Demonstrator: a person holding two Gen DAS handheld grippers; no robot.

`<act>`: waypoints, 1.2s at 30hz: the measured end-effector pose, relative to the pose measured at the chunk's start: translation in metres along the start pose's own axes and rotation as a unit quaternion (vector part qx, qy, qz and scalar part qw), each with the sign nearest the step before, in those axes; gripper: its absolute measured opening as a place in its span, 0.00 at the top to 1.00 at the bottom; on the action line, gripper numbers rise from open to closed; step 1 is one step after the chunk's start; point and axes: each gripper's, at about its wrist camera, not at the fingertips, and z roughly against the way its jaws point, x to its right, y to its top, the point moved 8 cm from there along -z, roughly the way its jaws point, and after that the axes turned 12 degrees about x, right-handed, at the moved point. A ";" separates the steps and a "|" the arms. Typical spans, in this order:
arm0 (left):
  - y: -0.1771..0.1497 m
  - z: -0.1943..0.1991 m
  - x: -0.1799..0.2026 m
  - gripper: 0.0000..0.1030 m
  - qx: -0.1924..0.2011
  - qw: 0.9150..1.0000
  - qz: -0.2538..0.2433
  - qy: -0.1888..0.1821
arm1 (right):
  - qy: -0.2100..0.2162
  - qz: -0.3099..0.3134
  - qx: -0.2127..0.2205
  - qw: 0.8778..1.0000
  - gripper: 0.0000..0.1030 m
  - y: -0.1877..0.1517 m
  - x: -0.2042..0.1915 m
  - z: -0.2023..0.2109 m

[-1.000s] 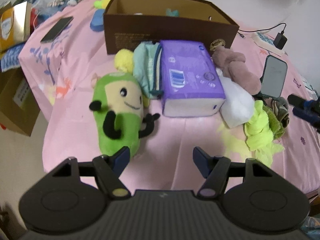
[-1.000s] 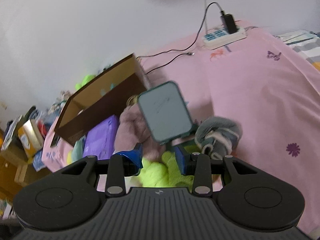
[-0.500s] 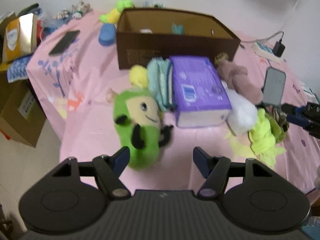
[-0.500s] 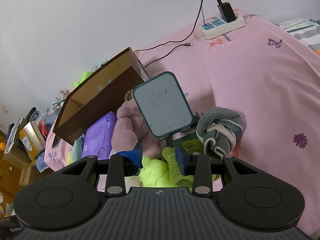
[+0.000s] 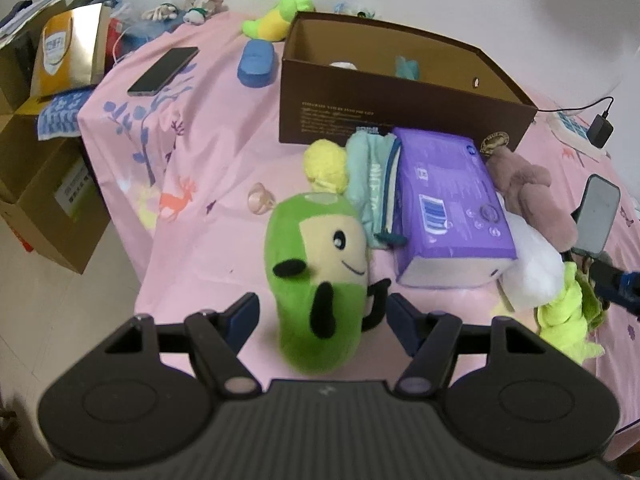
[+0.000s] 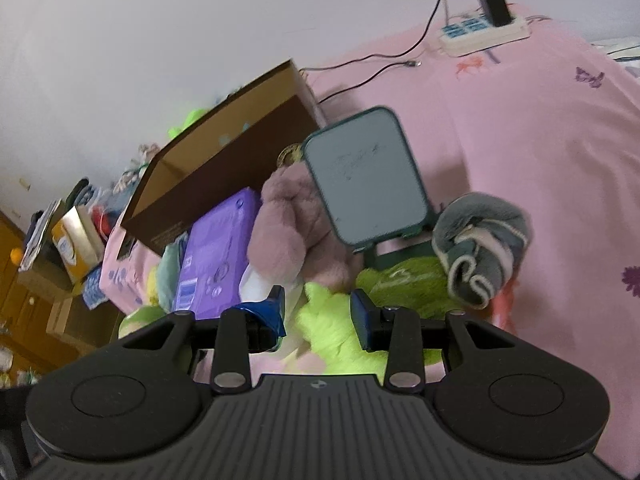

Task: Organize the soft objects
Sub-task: 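Move the left tool to the green cartoon plush while the right tool approaches the lime-green plush, then close the left tool on the green cartoon plush while the right tool grasps the lime-green plush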

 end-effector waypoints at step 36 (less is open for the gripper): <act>-0.019 -0.063 -0.007 0.32 -0.044 0.999 0.009 -0.006 | -0.022 0.037 -0.052 0.998 0.78 -0.024 0.015 -0.005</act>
